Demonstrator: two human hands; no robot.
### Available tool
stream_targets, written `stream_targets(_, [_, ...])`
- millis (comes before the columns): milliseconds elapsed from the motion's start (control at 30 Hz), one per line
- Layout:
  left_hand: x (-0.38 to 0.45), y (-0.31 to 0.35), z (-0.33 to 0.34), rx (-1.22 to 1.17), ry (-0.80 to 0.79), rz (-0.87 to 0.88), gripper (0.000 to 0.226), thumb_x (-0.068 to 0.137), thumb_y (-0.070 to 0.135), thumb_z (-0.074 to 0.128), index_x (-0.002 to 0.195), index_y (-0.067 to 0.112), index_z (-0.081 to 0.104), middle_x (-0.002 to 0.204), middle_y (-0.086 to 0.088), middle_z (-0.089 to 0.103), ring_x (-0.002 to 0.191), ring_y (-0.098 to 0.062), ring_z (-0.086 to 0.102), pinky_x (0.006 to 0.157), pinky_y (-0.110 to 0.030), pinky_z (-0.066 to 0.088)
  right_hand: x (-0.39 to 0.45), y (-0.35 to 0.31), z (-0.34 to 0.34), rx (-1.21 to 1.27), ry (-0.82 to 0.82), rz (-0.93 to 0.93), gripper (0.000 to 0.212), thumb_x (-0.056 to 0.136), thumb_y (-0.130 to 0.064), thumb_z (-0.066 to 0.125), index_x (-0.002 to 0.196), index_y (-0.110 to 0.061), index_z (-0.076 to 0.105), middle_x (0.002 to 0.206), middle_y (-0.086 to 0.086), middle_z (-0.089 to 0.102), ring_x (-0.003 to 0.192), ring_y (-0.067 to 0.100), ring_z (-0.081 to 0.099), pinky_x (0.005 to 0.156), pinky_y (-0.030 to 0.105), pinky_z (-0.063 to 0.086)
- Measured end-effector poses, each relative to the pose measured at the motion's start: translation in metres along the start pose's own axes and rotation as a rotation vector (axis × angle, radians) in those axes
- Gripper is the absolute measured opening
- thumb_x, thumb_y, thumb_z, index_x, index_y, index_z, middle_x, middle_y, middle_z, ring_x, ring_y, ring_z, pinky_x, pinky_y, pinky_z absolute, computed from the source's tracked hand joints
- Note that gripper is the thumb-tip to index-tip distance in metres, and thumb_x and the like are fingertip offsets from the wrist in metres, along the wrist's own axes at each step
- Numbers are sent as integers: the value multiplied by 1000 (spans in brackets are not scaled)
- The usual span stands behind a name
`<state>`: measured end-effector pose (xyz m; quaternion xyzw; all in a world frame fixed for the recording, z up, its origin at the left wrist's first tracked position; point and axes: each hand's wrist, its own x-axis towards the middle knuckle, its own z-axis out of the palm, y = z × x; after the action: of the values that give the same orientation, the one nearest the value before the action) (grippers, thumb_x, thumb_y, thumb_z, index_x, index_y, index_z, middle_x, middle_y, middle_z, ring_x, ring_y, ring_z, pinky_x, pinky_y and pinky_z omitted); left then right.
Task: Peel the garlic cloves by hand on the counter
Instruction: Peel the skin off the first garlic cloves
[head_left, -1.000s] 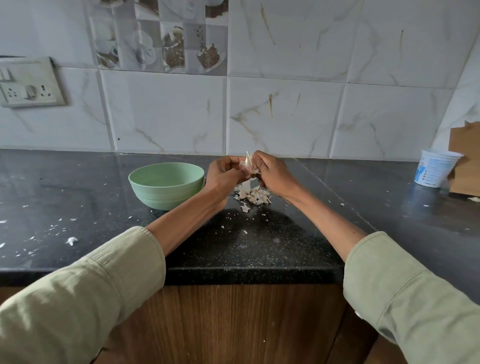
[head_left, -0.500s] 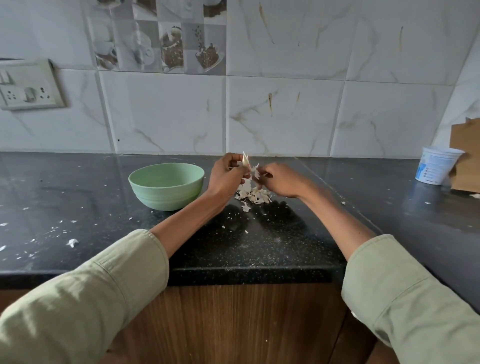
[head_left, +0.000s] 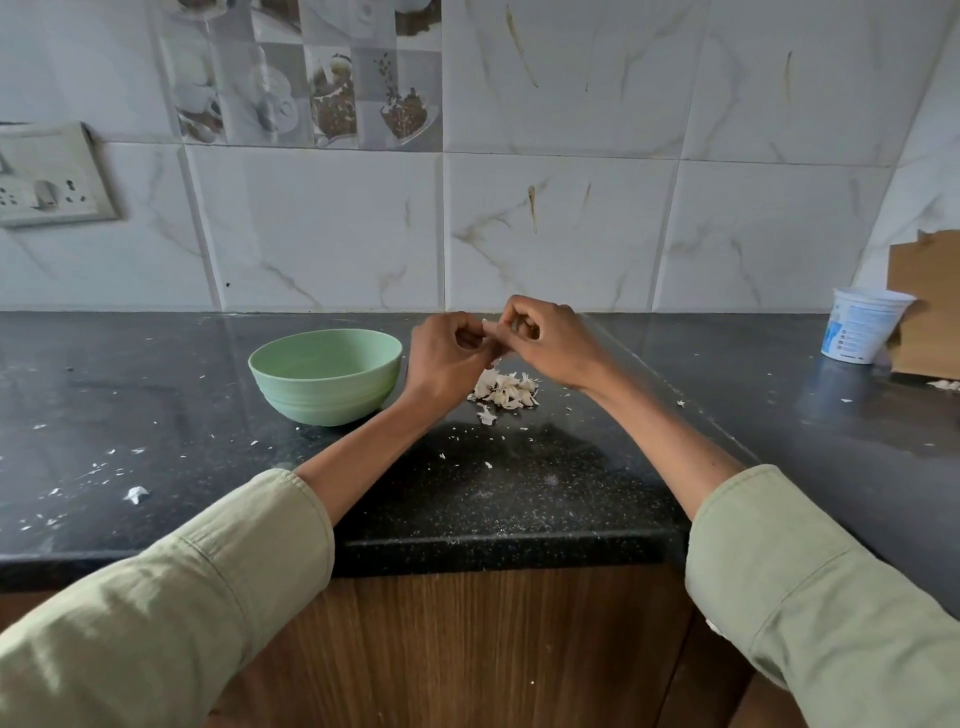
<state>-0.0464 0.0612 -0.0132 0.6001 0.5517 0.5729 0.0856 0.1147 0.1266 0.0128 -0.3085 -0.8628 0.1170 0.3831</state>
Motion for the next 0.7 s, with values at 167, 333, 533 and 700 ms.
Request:
stream_targets(167, [1, 1, -1, -14, -3, -35, 18, 85, 25, 88, 91, 11, 79, 76, 2, 78, 71, -10, 75, 71, -24, 63, 3, 4, 2, 30, -46, 11, 30, 104, -43, 65, 91, -16, 63, 83, 16, 72, 59, 16, 57, 64, 45, 54])
stream_targets(333, [2, -1, -5, -63, -26, -93, 23, 80, 28, 92, 88, 12, 79, 75, 0, 79, 70, -13, 77, 71, -26, 64, 3, 4, -5, 207, -91, 25, 20, 103, -28, 69, 103, -8, 65, 78, -6, 68, 55, 7, 60, 56, 29, 54])
stream_targets(533, [1, 1, -6, -47, -60, -77, 21, 79, 27, 93, 89, 13, 82, 74, 0, 79, 72, -16, 77, 71, -25, 63, 4, 5, -5, 213, -137, 63, 22, 100, -28, 72, 104, -6, 67, 72, -7, 66, 52, 9, 59, 54, 20, 50])
stream_targets(700, [2, 1, -4, -167, -49, -136, 29, 76, 28, 95, 89, 10, 77, 80, -4, 80, 74, -17, 77, 74, -27, 64, 5, 3, -1, 147, -124, 163, 22, 110, -31, 56, 107, -9, 61, 85, 9, 71, 54, 7, 60, 51, 20, 46])
